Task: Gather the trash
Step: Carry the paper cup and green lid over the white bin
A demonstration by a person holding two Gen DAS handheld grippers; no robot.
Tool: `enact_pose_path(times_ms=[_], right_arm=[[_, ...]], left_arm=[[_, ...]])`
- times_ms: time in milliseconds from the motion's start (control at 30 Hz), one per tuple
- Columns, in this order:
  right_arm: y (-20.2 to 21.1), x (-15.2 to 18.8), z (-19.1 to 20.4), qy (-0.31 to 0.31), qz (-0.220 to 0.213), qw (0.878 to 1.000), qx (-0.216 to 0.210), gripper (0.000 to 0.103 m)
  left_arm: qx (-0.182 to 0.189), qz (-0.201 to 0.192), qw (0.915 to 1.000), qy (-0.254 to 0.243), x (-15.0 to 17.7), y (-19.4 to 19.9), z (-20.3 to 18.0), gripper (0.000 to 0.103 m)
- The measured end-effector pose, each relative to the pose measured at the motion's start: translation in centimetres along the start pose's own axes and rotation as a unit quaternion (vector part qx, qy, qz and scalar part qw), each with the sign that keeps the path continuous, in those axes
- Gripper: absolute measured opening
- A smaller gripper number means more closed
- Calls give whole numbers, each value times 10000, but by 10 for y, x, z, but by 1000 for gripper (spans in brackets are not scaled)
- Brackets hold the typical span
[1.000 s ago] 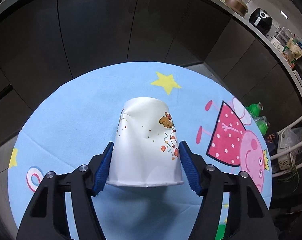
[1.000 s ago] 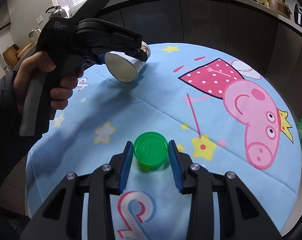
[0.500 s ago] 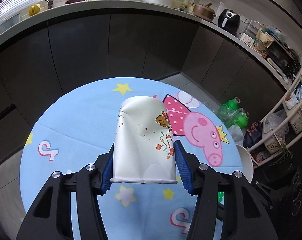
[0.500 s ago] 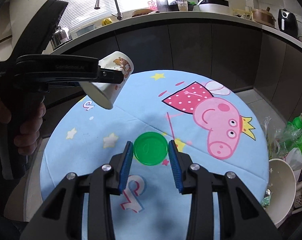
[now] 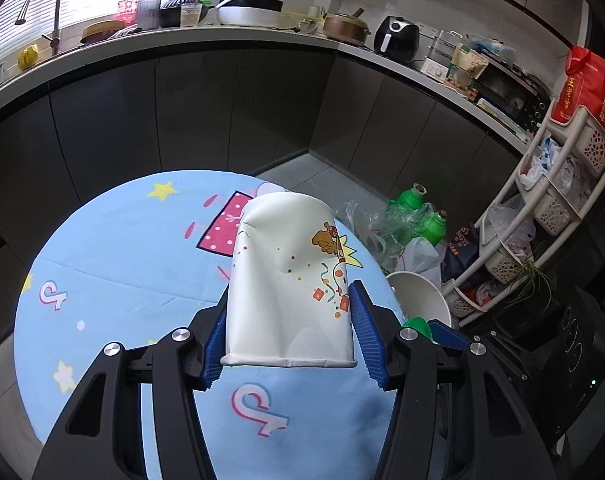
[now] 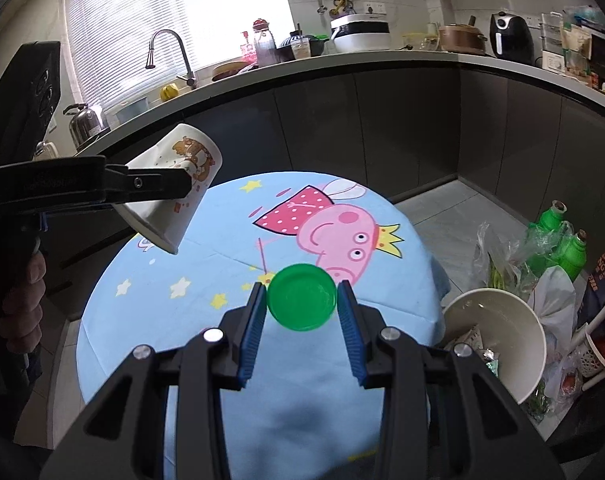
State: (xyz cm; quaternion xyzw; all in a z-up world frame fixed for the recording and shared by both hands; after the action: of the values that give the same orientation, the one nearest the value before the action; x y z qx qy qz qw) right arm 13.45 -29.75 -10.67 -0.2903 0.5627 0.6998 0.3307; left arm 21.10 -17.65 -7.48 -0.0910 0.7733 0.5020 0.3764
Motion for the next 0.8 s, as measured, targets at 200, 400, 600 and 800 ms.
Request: enact_pose_path(times_ms=[200, 400, 600, 800], right_arm=[[18, 3, -36, -328, -175, 9991, 202, 37], [30, 9, -73, -679, -287, 9966, 365, 37], [37, 20, -108, -1003, -321, 9930, 530, 37], [39, 33, -140, -1297, -298, 9888, 670, 37]], left_arm=[[159, 108, 9995, -264, 0, -12, -39, 53], [293, 206, 9982, -481, -5, -27, -69, 53], [452, 328, 9957, -737, -5, -46, -105, 53], [575, 475, 9930, -914, -4, -65, -130, 53]])
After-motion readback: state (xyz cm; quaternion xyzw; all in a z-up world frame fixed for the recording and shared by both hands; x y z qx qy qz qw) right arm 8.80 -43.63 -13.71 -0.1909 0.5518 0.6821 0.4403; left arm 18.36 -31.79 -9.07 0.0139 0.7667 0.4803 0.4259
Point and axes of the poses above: each gripper's, at about its wrist camera, not at the fingertips, and y roughly against the way its jaws point, z to its left, x to its underside, the point moved 8 cm from there along -y, roughly the way its jaws point
